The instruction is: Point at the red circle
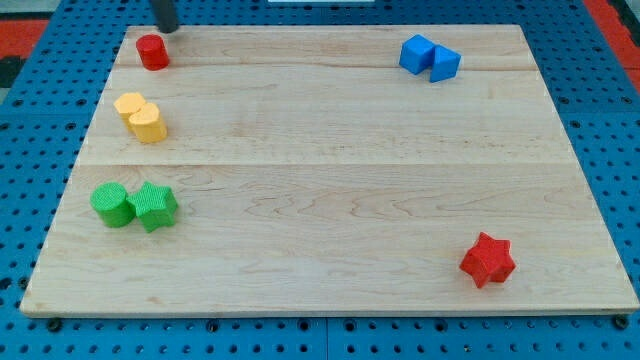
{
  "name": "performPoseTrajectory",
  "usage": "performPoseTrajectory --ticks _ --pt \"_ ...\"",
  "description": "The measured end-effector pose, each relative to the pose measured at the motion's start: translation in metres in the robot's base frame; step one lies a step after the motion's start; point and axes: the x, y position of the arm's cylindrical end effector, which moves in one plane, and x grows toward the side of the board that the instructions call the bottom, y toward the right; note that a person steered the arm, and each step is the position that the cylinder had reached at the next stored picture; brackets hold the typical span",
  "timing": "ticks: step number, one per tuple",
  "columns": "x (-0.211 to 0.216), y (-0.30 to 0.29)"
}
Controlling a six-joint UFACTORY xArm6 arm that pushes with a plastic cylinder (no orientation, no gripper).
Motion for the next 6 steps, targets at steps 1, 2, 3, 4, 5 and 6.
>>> performPoseTrajectory --ticks 1,2,3,4,5,6 --pt "0.043 0.007" --pt "0.081 0.069" --pt "0.105 0.134" --pt "0.081 0.118" --pt "0.031 0.071" --pt "0.053 0.028"
